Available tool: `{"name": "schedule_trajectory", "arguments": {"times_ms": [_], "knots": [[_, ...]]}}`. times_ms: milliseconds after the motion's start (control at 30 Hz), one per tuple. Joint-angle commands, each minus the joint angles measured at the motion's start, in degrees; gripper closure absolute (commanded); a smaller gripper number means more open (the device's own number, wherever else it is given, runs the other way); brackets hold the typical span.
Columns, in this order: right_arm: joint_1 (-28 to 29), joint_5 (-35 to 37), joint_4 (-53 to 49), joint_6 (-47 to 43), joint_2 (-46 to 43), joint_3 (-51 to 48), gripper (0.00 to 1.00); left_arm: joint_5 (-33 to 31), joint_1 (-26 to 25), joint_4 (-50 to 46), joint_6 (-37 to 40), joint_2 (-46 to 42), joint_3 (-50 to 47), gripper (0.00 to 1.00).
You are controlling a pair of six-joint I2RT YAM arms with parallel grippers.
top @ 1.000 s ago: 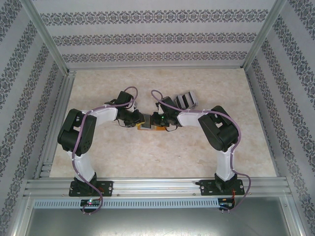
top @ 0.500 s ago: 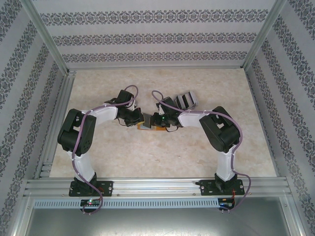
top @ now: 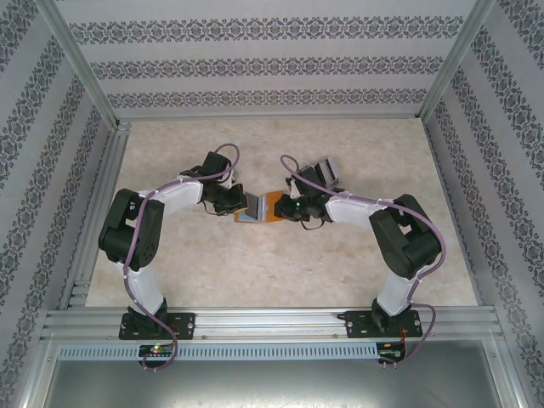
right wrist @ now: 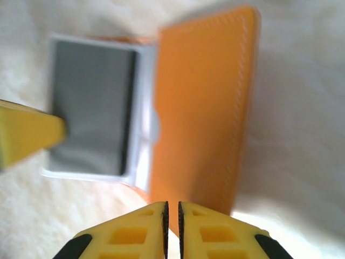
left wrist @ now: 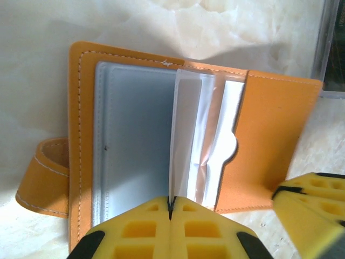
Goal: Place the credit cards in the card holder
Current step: Flip the card slot at the card holder.
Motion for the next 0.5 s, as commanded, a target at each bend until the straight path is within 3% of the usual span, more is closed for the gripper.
{"name": "schedule_trajectory", "arguments": {"times_ms": [0, 300, 467], "knots": [[-0.9, 1.8, -0.9, -1.3, -0.1, -2.4, 0.83, -2.1, -0.6, -3.8, 1.7, -1.6, 1.5, 1.00], [-0.4, 0.0, 2.6, -0.7, 5.4, -2.5, 0.84, -1.6, -2.1, -4.6, 1.1, -1.1, 3.9, 0.99], [-0.2, -0.2, 2.8, -0.5, 5.9, -2.5, 0.84, -1.5, -3.0, -5.1, 1.0, -0.5, 5.4, 0.91]]}}
